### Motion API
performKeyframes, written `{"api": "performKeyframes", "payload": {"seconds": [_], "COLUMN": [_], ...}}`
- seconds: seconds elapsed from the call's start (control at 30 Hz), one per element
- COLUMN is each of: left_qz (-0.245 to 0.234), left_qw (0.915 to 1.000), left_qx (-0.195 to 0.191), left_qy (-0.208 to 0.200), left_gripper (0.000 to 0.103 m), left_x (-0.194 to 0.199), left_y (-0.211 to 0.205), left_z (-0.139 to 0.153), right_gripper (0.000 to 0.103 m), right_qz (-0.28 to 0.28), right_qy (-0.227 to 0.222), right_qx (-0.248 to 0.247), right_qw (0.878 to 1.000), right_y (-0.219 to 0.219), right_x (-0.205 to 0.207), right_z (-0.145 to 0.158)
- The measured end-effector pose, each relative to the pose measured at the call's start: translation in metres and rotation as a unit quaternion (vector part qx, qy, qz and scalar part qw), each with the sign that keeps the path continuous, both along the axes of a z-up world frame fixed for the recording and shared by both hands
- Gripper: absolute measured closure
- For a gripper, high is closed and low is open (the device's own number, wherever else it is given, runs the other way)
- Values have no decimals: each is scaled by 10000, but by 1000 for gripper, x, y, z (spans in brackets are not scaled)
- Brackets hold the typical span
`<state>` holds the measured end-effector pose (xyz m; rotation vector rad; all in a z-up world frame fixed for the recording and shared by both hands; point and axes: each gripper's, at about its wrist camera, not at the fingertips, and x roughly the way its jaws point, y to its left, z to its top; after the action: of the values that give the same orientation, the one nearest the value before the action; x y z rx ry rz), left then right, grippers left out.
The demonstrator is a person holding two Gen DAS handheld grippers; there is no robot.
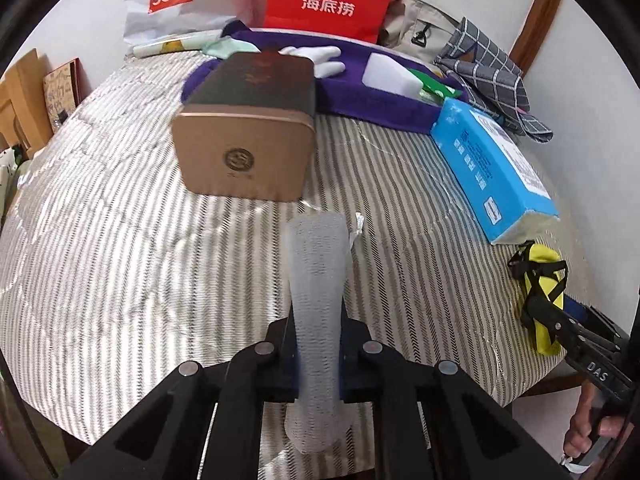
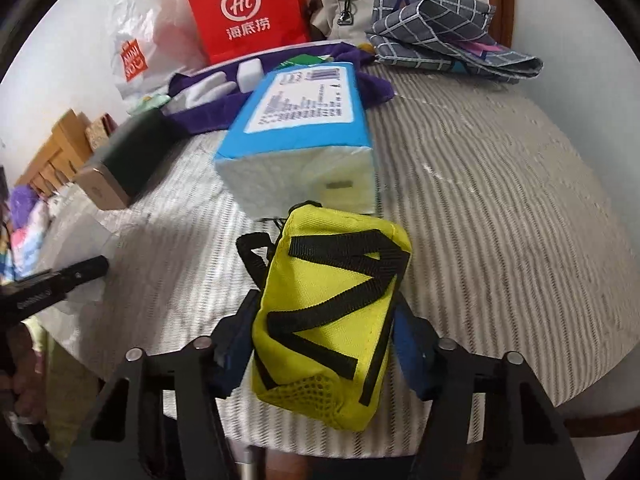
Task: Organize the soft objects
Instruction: 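Grasp the clear mesh bag with the left tool while the right tool holds the yellow pouch, then carry the clear mesh bag with the left tool while the right tool carries the yellow pouch to the towel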
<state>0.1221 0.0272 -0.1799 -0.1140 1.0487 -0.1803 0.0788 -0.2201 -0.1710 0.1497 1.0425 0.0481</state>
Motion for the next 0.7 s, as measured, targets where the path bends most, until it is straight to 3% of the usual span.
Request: {"api": "performKeyframes", "payload": {"seconds": [0.7], "left_qz": [197], "left_qw": [9987], "left_qx": [-42], "left_qy": [-476], "left_gripper": [91], "left_x": [-8], "left_y": [19], "left_z": [57], "right_gripper": [50], "right_qz": [544], "right_qy": [-435], "right_qx": [283], "right_qw": [9972], "right_y": [31], "right_x": [-5], "right_z": [61]}}
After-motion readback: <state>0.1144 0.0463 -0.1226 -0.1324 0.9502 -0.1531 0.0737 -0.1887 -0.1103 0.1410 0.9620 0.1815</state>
